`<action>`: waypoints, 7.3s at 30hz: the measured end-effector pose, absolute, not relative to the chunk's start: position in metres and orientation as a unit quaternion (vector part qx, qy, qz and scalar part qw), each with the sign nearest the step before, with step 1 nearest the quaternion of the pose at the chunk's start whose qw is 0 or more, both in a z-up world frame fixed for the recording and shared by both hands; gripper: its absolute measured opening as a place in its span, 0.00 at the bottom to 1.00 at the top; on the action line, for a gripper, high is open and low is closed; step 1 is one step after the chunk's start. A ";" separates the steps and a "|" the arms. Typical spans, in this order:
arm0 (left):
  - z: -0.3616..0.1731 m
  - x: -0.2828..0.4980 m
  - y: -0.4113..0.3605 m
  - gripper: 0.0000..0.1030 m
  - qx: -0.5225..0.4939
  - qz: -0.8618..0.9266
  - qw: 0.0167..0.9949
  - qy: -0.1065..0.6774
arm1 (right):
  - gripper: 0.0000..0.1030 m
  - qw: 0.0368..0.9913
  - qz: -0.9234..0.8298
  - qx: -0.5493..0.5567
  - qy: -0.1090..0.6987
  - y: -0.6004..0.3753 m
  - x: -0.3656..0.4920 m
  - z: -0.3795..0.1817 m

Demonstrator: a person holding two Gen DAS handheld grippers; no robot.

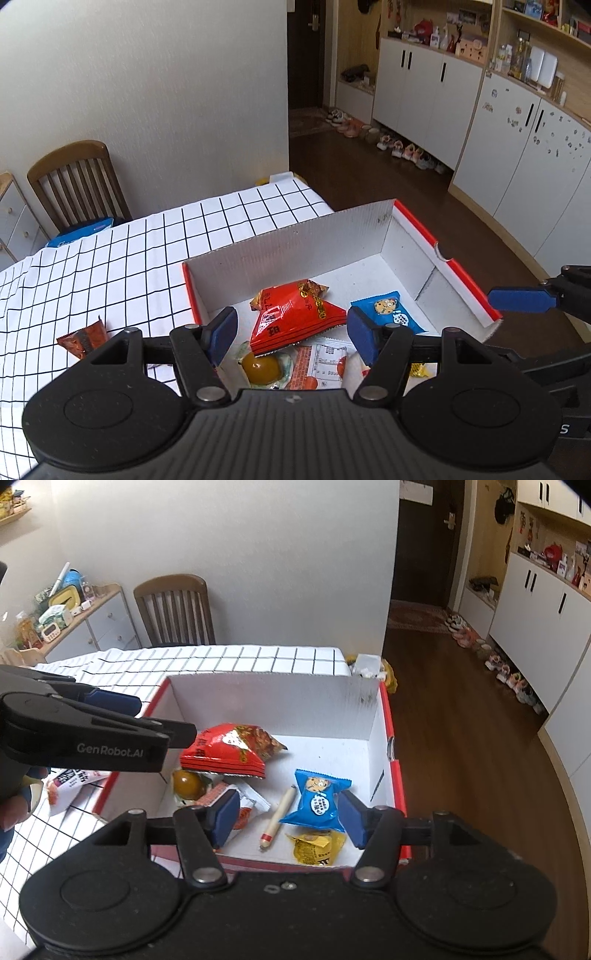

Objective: Organize snacks

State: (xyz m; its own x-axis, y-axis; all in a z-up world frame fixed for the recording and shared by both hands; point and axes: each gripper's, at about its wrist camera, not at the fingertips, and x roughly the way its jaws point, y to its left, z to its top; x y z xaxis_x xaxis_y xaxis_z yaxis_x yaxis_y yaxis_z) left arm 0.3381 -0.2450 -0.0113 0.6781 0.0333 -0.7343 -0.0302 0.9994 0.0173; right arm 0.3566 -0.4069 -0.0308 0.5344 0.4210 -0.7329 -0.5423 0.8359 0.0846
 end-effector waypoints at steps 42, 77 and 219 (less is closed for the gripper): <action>0.018 0.202 -0.084 0.79 -0.020 0.026 0.944 0.328 | 1.00 0.880 0.350 -0.018 0.321 -0.307 0.244 0.023; -0.079 0.336 0.058 0.79 -0.132 0.047 0.886 0.443 | 1.00 0.876 0.267 -0.050 0.399 -0.140 0.229 -0.048; 0.005 0.311 -0.240 0.40 -0.099 -0.050 0.899 0.424 | 0.11 0.916 0.195 0.065 0.344 -0.447 0.297 -0.010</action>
